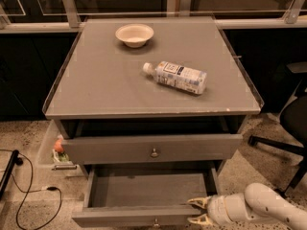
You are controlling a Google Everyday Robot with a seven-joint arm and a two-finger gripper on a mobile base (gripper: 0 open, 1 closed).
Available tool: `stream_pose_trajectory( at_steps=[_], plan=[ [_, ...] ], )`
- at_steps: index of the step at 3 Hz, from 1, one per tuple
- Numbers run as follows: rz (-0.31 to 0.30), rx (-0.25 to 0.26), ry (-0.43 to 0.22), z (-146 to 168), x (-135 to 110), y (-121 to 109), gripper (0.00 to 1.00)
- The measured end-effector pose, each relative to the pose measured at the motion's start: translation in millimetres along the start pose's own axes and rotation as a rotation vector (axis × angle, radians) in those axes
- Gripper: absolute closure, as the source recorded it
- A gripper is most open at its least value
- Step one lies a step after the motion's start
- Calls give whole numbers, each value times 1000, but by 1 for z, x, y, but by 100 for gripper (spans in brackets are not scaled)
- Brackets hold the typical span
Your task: Open middle drawer
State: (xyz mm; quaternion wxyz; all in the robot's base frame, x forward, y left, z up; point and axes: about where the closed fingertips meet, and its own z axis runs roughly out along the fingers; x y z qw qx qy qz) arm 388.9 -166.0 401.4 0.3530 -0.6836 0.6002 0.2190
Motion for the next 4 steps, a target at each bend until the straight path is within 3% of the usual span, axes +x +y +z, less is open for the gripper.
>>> stream_pose_trajectory(
  at_steps=[3, 4],
  plan=[
    [1, -1, -2, 0, 0, 0, 35],
    [0, -30, -34, -6, 6, 32, 35]
  ],
)
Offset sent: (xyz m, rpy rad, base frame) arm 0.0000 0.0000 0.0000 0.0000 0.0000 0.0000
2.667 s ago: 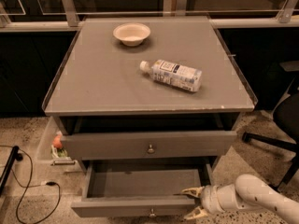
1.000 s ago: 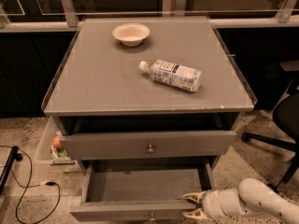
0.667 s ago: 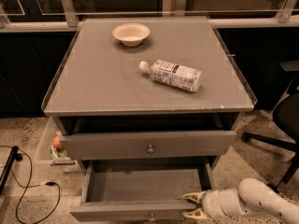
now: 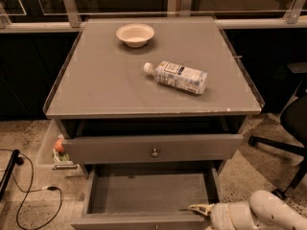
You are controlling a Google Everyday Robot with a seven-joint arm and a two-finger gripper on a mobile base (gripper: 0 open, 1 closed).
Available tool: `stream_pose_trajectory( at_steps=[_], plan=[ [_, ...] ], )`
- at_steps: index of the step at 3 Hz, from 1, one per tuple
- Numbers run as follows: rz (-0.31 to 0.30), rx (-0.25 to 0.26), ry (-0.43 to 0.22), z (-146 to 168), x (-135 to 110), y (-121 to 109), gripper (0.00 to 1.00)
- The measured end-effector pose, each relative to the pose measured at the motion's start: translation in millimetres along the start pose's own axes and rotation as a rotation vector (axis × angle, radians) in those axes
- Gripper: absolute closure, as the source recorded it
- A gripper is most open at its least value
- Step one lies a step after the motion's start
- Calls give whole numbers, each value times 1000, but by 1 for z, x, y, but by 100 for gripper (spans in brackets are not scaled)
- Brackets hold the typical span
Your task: Open middle drawer
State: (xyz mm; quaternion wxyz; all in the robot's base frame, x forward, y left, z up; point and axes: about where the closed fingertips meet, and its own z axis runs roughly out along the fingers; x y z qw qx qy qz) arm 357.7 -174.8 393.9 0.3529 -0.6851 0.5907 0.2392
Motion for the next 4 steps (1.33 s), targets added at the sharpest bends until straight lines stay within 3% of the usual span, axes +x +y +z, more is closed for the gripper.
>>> stream_pose_trajectory(
  at_steps=[1, 2, 4],
  plan=[
    [1, -3, -7, -1, -2, 5, 58],
    [1, -3, -7, -1, -2, 5, 55],
    [1, -4, -7, -1, -2, 5, 9]
  ],
)
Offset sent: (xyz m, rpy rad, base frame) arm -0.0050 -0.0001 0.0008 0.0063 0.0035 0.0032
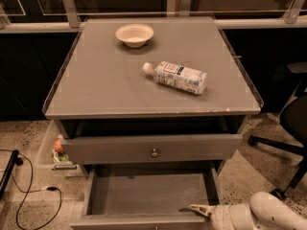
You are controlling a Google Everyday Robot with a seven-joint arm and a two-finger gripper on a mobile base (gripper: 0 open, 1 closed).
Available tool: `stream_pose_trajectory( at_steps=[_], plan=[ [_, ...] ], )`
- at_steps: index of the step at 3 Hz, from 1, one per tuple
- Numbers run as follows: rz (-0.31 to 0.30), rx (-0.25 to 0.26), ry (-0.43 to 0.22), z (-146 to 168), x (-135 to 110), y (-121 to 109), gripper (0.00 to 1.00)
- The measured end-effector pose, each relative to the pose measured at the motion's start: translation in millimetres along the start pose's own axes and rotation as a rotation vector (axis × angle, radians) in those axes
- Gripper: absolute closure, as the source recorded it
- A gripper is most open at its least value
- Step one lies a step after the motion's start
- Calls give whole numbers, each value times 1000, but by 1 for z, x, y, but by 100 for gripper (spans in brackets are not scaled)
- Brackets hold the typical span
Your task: Open middle drawer
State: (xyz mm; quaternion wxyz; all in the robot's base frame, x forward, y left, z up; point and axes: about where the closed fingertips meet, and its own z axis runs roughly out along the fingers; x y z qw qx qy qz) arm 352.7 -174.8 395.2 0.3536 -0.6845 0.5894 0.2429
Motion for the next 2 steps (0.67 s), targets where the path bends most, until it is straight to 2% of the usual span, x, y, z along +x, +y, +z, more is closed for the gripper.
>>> stream_pose_trajectory(
  at_steps=[1, 2],
  plan=[
    [0, 0, 0, 0, 0, 0, 0],
    [0, 0, 0, 0, 0, 0, 0]
  ],
)
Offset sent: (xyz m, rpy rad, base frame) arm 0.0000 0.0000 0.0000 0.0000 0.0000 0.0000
